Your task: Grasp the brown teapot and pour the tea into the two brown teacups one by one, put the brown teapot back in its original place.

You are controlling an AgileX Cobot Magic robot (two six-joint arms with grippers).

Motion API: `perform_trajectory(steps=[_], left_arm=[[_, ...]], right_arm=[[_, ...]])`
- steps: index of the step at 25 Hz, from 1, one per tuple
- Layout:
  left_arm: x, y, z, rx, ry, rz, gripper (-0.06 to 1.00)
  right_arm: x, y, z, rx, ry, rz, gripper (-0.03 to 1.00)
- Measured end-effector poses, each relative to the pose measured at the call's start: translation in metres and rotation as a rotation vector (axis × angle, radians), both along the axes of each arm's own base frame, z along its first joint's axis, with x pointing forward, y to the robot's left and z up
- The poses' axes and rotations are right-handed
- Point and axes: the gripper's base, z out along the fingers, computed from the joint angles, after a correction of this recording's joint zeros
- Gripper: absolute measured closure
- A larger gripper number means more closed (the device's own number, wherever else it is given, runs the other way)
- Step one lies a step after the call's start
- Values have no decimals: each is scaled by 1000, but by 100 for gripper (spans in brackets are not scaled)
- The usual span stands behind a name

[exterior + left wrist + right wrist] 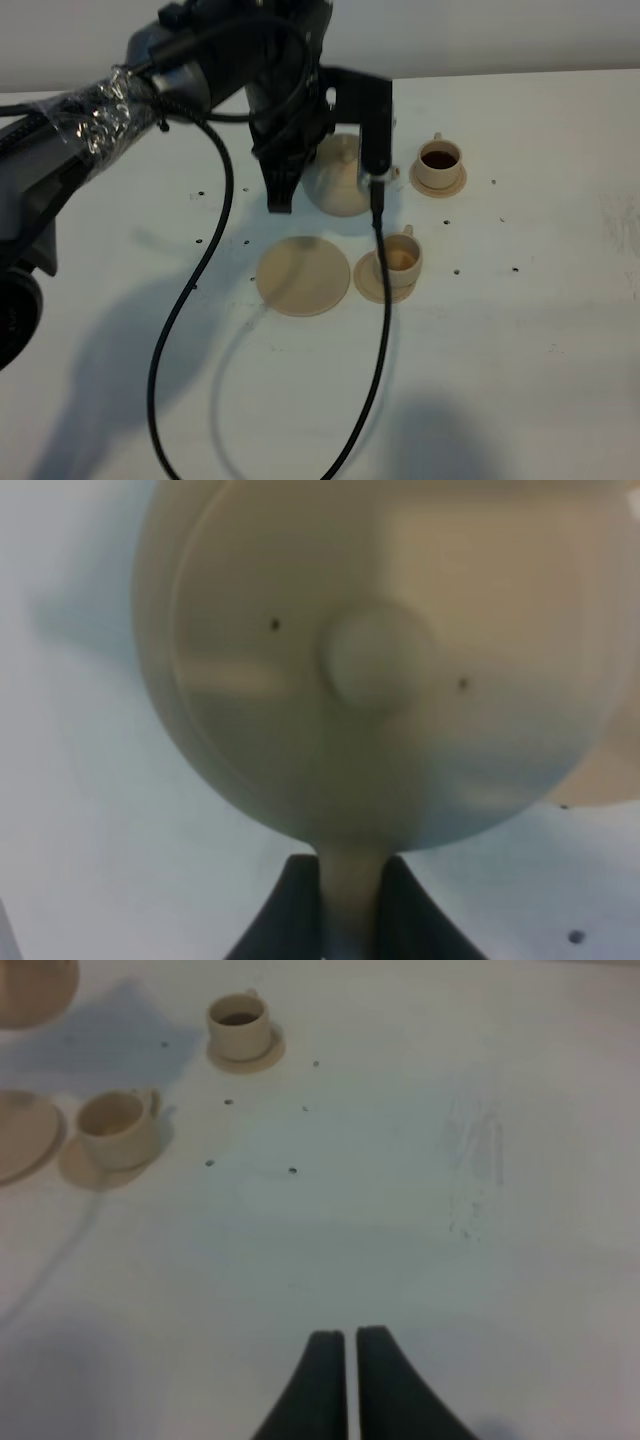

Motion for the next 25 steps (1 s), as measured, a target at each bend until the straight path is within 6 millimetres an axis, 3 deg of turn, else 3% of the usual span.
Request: perform_trajectory(steps=[5, 11, 25], left_arm=[[3, 4, -31, -22, -44, -41, 86], [7, 12, -54, -23, -104, -88, 86], [12, 14, -60, -33, -165, -128, 86]], right_arm=[[0, 0, 0, 0, 0, 0, 94], [0, 0, 0, 0, 0, 0, 94], [0, 0, 0, 0, 0, 0, 94]])
